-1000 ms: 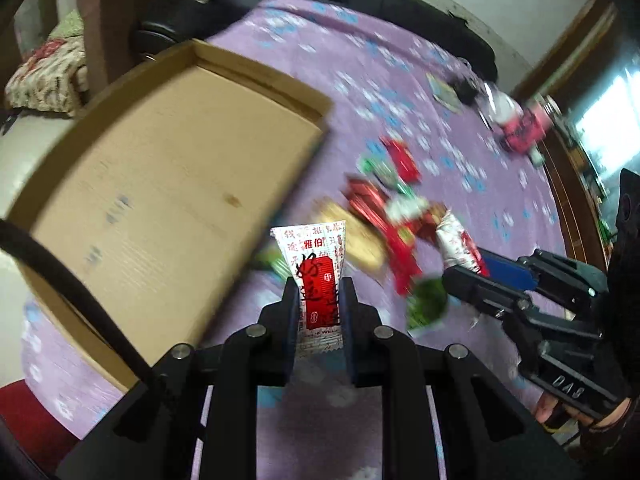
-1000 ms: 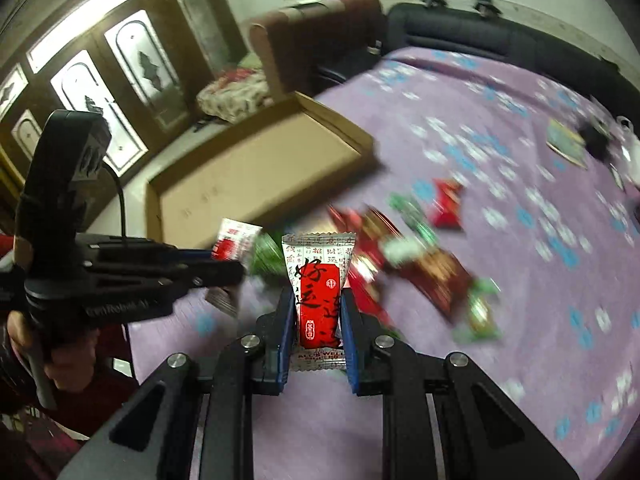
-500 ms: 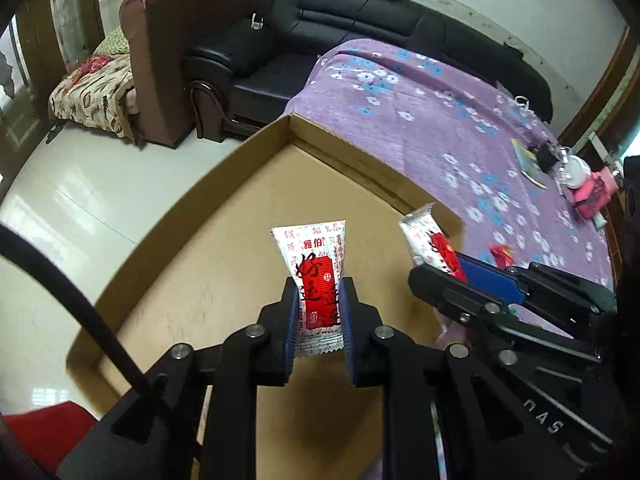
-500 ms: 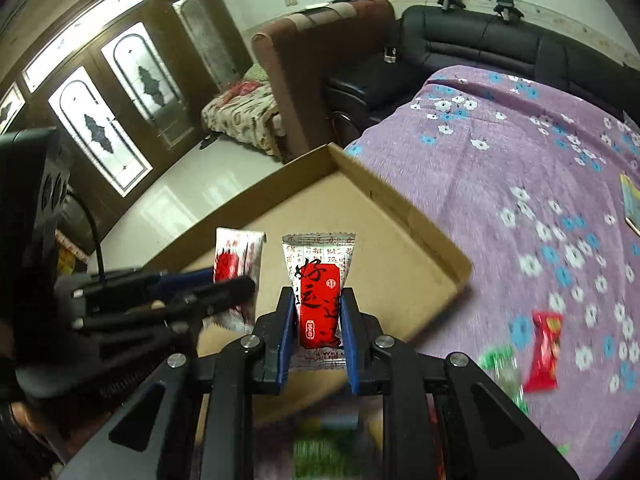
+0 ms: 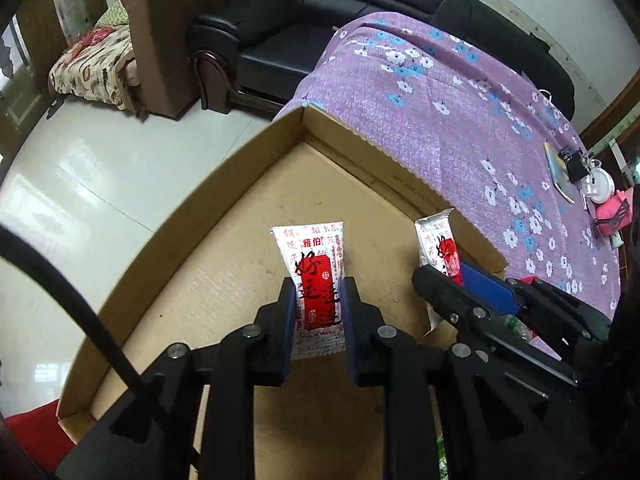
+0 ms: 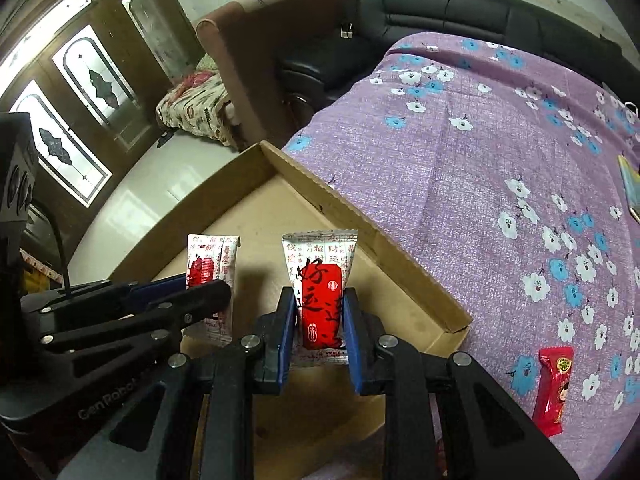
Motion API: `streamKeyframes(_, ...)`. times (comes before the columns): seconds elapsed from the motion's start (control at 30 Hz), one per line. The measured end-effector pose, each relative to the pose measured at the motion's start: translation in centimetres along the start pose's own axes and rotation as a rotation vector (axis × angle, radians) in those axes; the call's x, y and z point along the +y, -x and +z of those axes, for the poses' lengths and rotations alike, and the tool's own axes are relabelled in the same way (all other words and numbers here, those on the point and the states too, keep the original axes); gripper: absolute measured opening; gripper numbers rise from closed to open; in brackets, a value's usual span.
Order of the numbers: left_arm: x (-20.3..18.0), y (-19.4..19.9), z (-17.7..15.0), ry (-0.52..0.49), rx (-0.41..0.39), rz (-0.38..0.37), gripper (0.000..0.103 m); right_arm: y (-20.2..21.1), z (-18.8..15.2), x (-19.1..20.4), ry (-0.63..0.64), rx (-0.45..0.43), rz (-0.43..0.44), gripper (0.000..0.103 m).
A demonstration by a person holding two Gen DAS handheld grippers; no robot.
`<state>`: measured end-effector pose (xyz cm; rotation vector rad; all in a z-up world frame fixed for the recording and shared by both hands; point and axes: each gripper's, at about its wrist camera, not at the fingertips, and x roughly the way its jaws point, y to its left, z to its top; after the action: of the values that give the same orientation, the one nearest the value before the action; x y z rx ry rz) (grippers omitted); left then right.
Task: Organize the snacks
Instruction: 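Carry both packets into the cardboard tray and open both grippers, then grasp the green chip bag with the right gripper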
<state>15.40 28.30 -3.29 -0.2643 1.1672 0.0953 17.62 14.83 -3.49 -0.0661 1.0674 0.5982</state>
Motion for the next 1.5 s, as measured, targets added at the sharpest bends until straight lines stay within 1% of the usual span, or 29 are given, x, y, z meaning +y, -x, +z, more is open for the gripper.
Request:
streamKeyframes(0.13,0.1,-0.7,0.2,0.009,0.02,-0.006,0.025,-0.7,0.1,-0.2,0.02,0.017,-0.022,0.023)
streamKeyframes(0.3,0.0,-1.0,0.4,-0.01,0.023,0.0,0.027,-0.9,0.1,-0.6,0.014,0.02,-0.035,0.023)
streamKeyframes(0.4,0.0,-1.2,0.5,-0.01,0.027,0.003,0.03,-0.8,0.0,-0.7,0.007,0.021,-0.038,0.023)
streamKeyframes(0.43,-0.1,-1.2,0.6,-0.01,0.025,0.009,0.03,-0.7,0.0,-0.8,0.004,0.023,-0.042,0.025)
streamKeyframes(0.5,-0.1,-1.1,0.6,-0.012,0.023,0.016,0.035,-0.6,-0.2,-1.0,-0.005,0.025,-0.043,0.027)
streamKeyframes(0.57,0.0,-1.0,0.5,-0.013,0.013,0.038,0.036,-0.5,-0.2,-1.2,-0.017,0.027,-0.039,0.035)
streamKeyframes(0.63,0.1,-0.9,0.4,-0.011,0.012,0.045,0.037,-0.3,-0.3,-1.2,-0.019,0.024,-0.044,0.039)
streamKeyframes(0.73,0.4,-0.6,0.1,-0.002,0.006,0.06,0.04,-0.1,-0.6,-1.1,-0.015,0.028,-0.045,0.043)
streamKeyframes(0.8,0.5,-0.5,-0.1,0.003,0.005,0.068,0.043,0.1,-0.8,-1.1,-0.016,0.026,-0.041,0.043)
streamKeyframes(0.87,0.5,-0.2,-0.5,0.008,-0.005,0.079,0.044,0.4,-1.1,-1.0,-0.016,0.027,-0.034,0.046)
streamKeyframes(1.0,0.2,0.7,-1.5,-0.006,-0.027,0.113,0.044,1.0,-1.6,-0.4,-0.003,0.025,-0.032,0.046)
streamKeyframes(1.17,-0.3,2.0,-3.3,-0.015,-0.05,0.135,0.044,2.4,-2.9,0.1,0.022,0.018,-0.023,0.047)
streamKeyframes(1.23,-0.7,2.6,-4.1,-0.018,-0.065,0.147,0.044,3.2,-3.7,0.2,0.045,0.018,-0.007,0.047)
streamKeyframes(1.4,-1.8,4.2,-6.4,-0.019,-0.095,0.141,0.044,5.8,-6.0,0.3,0.064,0.002,0.021,0.047)
streamKeyframes(1.47,-2.5,4.8,-7.4,-0.016,-0.096,0.125,0.045,6.7,-7.0,0.2,0.076,-0.002,0.031,0.05)
streamKeyframes(1.5,-2.9,5.0,-7.9,-0.018,-0.094,0.115,0.048,7.4,-7.9,0.1,0.086,-0.008,0.042,0.058)
